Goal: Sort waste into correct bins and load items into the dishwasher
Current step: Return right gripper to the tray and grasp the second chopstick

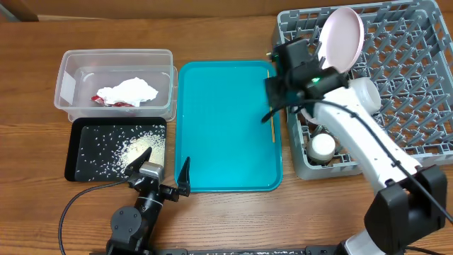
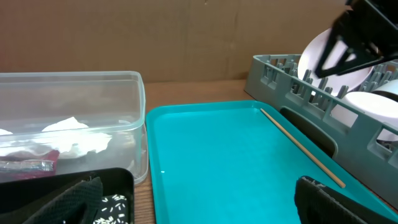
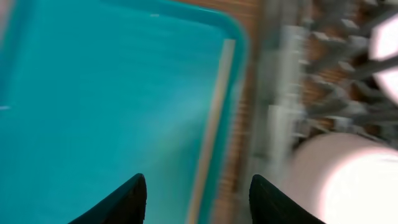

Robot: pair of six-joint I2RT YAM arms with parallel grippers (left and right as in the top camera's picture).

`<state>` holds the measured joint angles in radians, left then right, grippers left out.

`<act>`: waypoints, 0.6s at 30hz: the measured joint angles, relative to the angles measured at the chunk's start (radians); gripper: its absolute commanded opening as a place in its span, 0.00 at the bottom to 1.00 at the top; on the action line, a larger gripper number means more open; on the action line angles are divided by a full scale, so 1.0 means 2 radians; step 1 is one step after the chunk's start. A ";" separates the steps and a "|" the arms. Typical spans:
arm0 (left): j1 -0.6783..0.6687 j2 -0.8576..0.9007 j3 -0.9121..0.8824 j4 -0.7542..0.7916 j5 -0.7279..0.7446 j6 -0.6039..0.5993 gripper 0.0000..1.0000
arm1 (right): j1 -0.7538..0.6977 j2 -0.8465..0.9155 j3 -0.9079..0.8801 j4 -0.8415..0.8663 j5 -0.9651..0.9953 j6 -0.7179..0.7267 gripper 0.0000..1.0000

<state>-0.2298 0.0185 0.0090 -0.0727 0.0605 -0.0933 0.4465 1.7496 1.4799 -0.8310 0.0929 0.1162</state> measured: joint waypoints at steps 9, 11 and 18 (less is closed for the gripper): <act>0.000 0.000 0.000 0.000 0.000 0.000 1.00 | 0.033 0.082 -0.022 0.064 0.045 0.048 0.47; 0.000 0.000 0.000 0.000 0.000 0.000 1.00 | 0.033 0.105 -0.025 0.070 0.050 0.052 0.45; 0.000 0.000 0.000 0.000 0.000 0.000 1.00 | 0.033 0.165 -0.029 0.087 0.086 0.065 0.44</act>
<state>-0.2298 0.0185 0.0090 -0.0727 0.0605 -0.0933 0.5117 2.0800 1.4227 -0.6579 0.2646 0.2462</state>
